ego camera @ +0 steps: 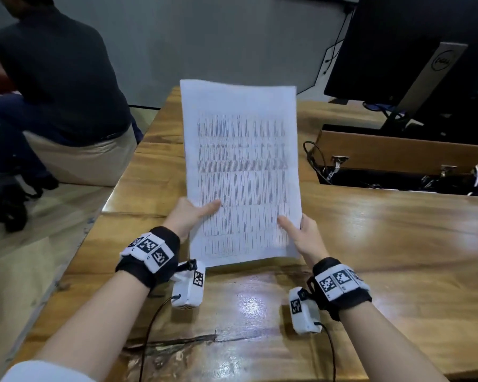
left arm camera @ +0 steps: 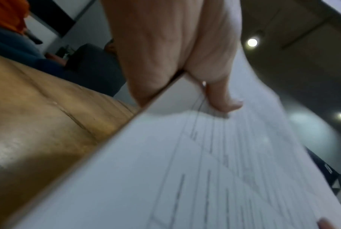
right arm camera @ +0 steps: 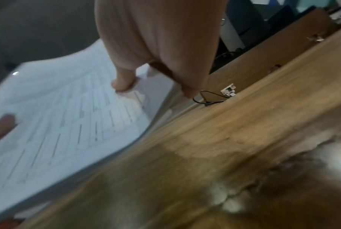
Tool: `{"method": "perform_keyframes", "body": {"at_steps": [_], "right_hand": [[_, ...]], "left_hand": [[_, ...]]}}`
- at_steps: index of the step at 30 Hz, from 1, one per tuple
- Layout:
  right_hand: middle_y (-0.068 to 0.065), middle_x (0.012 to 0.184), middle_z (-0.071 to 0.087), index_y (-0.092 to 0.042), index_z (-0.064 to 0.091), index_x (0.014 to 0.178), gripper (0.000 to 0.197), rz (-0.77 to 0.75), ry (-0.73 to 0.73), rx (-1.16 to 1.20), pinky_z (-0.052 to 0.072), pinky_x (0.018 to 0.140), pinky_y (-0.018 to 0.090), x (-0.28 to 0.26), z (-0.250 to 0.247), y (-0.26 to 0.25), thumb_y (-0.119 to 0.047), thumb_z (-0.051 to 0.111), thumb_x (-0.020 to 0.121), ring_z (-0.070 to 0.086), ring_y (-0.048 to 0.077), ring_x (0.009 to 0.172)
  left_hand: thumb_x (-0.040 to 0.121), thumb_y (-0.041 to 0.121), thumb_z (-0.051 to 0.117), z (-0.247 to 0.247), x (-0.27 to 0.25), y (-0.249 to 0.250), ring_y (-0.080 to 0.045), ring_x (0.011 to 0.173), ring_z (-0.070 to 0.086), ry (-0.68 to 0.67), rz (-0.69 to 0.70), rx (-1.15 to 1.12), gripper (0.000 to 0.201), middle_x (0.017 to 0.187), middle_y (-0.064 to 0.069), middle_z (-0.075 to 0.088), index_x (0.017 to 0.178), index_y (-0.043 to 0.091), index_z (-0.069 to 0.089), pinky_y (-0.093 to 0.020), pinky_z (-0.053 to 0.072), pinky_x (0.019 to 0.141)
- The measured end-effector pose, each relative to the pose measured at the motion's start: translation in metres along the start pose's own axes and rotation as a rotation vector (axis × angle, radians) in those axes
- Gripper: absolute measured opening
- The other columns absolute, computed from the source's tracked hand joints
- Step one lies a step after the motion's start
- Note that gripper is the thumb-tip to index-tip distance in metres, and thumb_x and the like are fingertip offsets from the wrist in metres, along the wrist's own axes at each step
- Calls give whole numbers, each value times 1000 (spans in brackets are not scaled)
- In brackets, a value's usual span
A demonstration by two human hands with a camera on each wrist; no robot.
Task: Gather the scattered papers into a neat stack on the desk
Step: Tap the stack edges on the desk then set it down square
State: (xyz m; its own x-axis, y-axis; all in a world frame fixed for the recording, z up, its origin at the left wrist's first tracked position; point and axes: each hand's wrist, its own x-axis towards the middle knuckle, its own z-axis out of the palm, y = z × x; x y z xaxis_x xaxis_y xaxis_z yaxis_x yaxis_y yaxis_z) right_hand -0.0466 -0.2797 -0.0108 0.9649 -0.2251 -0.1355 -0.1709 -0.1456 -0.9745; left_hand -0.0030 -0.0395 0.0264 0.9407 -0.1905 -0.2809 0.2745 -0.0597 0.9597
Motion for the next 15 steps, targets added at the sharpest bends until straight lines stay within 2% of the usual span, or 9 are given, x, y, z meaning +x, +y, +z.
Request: {"method": "perform_keyframes", "body": {"at_steps": [2, 4, 6, 7, 9, 11, 13, 15], "right_hand": [[7, 105, 68, -8, 58, 114, 25, 13, 4, -20, 53, 89, 40, -3, 2, 2, -17, 57, 90, 66, 25, 99], [9, 103, 68, -4, 57, 115, 27, 50, 7, -16, 54, 87, 43, -4, 2, 1, -16, 56, 91, 67, 28, 98], [12, 107, 68, -2, 55, 120, 33, 120, -4, 2, 54, 88, 45, 0, -2, 1, -17, 56, 91, 66, 30, 99], [13, 110, 68, -2, 54, 122, 34, 164, -19, 22, 54, 88, 45, 2, -3, 1, -17, 56, 91, 66, 30, 99], [13, 112, 67, 0, 54, 122, 36, 263, -38, 4, 53, 88, 42, 7, -3, 8, -18, 56, 91, 66, 29, 100], [12, 114, 66, 3, 55, 120, 38, 360, -31, -110, 51, 93, 42, 11, 0, 18, -21, 57, 91, 64, 30, 103], [11, 117, 64, 6, 55, 119, 43, 442, -28, -205, 49, 95, 39, 14, 2, 31, -25, 58, 89, 62, 31, 106], [16, 112, 65, 9, 55, 115, 45, 499, -17, -243, 49, 83, 36, 15, 1, 40, -28, 56, 89, 62, 31, 98]], "left_hand": [[72, 30, 71, 2, 0, 3, -29, 121, 55, -13, -61, 40, 62, 132, -14, 58, 127, 9, 51, -51, 38, 108], [83, 27, 63, 2, 2, -1, -28, 120, 56, 17, -123, 79, 53, 131, -12, 59, 131, 8, 49, -50, 41, 106], [93, 25, 51, 4, 3, -7, -30, 111, 60, 58, -183, 76, 42, 121, -11, 63, 128, 2, 50, -48, 50, 94], [96, 23, 44, 5, 3, -12, -31, 105, 62, 72, -216, 64, 37, 114, -11, 63, 123, -2, 50, -45, 54, 83], [99, 17, 36, 9, 2, -27, -28, 93, 60, 93, -281, 60, 30, 103, -13, 61, 113, -3, 53, -33, 51, 65], [97, 12, 37, 10, 1, -46, -24, 80, 57, 117, -306, 121, 27, 91, -16, 64, 86, -1, 58, -29, 44, 63], [92, 10, 39, 5, 6, -70, -23, 73, 48, 172, -328, 156, 32, 79, -19, 61, 63, 9, 50, -32, 34, 64], [92, 8, 39, 0, 7, -82, -23, 69, 43, 236, -345, 145, 35, 70, -11, 50, 57, 16, 42, -29, 33, 62]]}}
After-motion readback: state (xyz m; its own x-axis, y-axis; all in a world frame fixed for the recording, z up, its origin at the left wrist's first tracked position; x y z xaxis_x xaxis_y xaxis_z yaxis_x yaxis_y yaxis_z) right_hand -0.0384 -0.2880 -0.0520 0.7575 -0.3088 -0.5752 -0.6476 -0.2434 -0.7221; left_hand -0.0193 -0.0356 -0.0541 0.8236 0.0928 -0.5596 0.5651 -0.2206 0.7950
